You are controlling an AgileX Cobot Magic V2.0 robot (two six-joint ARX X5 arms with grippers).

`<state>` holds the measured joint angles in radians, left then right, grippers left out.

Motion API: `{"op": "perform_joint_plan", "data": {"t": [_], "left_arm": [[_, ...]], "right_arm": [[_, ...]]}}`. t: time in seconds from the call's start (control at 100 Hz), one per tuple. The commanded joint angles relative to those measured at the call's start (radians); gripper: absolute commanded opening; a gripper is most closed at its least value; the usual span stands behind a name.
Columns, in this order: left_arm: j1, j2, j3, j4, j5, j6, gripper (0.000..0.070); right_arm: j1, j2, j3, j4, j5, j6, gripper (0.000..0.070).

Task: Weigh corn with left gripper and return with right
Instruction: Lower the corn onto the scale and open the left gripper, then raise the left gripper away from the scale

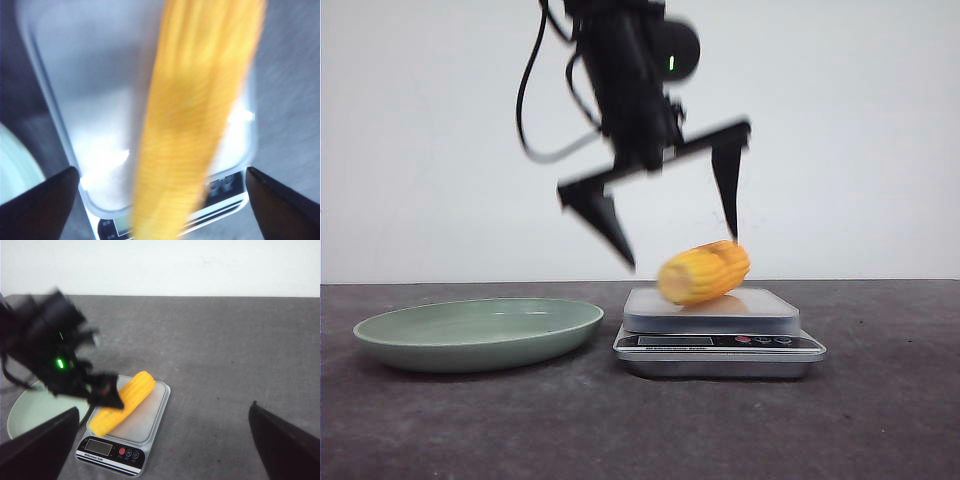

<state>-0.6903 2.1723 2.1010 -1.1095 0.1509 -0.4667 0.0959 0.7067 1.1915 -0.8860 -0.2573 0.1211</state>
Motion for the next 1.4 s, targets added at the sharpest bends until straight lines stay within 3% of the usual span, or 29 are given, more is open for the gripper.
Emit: {"op": "perform_joint_plan", "data": {"t": [0.0, 0.18, 0.38, 0.45, 0.61, 0.68, 1.11, 1.27, 1.39], "left_arm": [[-0.006, 0.006, 0.142, -0.037, -0.029, 0.073, 0.0700], [-0.006, 0.006, 0.491, -0.219, -0.131, 0.211, 0.0700], [-0.006, 0.005, 0.885, -0.356, -0.135, 0.246, 0.0692], [-0.007, -0.015, 0.996, -0.357, -0.132, 0.240, 0.0571], [-0.014, -0.094, 1.114, -0.359, -0.132, 0.247, 0.0131], [-0.014, -0.138, 1.114, -0.364, -0.132, 0.282, 0.0004], [-0.014, -0.431, 1.047, -0.378, -0.134, 0.301, 0.0001], [-0.014, -0.612, 0.879, -0.378, -0.134, 0.301, 0.0001], [-0.014, -0.777, 0.675, -0.378, -0.134, 0.301, 0.0001]], "right_arm": [[0.000, 0.005, 0.019, 0.001, 0.003, 0.010, 0.0686], [0.000, 0.005, 0.019, -0.006, 0.003, 0.011, 0.0686], [0.000, 0.005, 0.019, -0.005, 0.003, 0.029, 0.0686], [0.000, 0.010, 0.019, -0.006, 0.003, 0.029, 0.0686], [0.000, 0.018, 0.019, -0.007, 0.003, 0.031, 0.0686], [0.000, 0.020, 0.019, -0.005, 0.003, 0.036, 0.0686], [0.000, 0.051, 0.019, -0.004, -0.001, 0.036, 0.0686], [0.001, 0.061, 0.019, 0.014, -0.010, 0.038, 0.0686], [0.008, 0.081, 0.019, 0.077, -0.095, 0.079, 0.0686]]}}
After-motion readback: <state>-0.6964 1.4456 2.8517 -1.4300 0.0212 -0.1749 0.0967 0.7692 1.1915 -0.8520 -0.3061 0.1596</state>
